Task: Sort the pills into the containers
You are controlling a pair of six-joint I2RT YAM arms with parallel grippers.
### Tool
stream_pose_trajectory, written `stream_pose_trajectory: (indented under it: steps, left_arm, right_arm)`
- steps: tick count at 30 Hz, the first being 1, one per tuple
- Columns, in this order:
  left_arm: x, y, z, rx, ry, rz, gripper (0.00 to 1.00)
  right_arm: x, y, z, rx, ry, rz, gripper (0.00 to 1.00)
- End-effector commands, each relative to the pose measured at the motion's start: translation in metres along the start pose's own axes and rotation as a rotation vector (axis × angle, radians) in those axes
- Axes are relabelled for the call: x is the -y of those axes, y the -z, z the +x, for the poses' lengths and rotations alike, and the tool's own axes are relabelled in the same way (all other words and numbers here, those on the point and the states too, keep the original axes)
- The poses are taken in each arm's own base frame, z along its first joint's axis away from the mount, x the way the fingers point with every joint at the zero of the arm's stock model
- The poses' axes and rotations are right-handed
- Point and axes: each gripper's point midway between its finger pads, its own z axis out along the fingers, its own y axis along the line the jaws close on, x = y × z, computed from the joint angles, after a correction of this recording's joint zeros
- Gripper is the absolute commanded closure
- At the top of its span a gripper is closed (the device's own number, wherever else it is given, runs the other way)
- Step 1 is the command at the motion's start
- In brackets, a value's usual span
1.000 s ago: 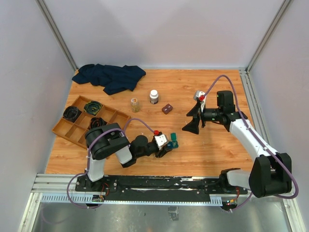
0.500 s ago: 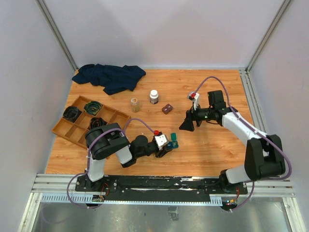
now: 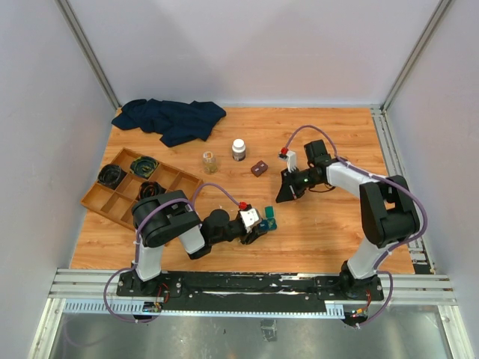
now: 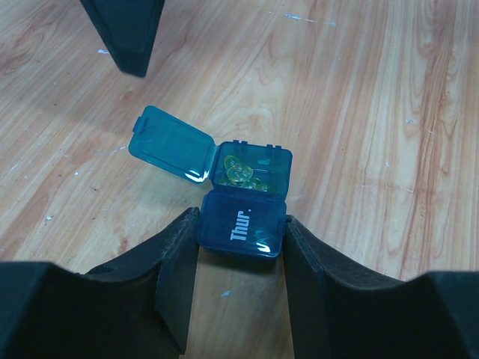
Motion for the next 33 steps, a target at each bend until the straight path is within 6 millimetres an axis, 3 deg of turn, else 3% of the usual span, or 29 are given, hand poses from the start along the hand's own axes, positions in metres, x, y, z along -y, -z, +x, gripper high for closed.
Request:
stream_pose_trajectory:
  steps: [1, 12, 25, 33]
  left_arm:
    - [0.006, -0.003, -0.004, 0.015, -0.028, 0.026, 0.92]
    - [0.006, -0.003, -0.005, 0.017, -0.025, 0.029, 0.92]
    - [0.005, -0.004, -0.003, 0.011, -0.022, 0.024, 0.92]
    - [0.005, -0.004, -0.002, 0.005, -0.018, 0.022, 0.92]
  right_arm:
    - [-0.004, -0.010, 0.006, -0.066, -0.015, -0.030, 1.00]
    - [-0.019, -0.026, 0.019, -0.136, -0.001, -0.120, 0.99]
    - [-0.051, -0.023, 0.018, -0.159, 0.085, -0.238, 0.99]
    - [-0.060, -0.015, 0.020, -0.179, 0.141, -0.254, 0.99]
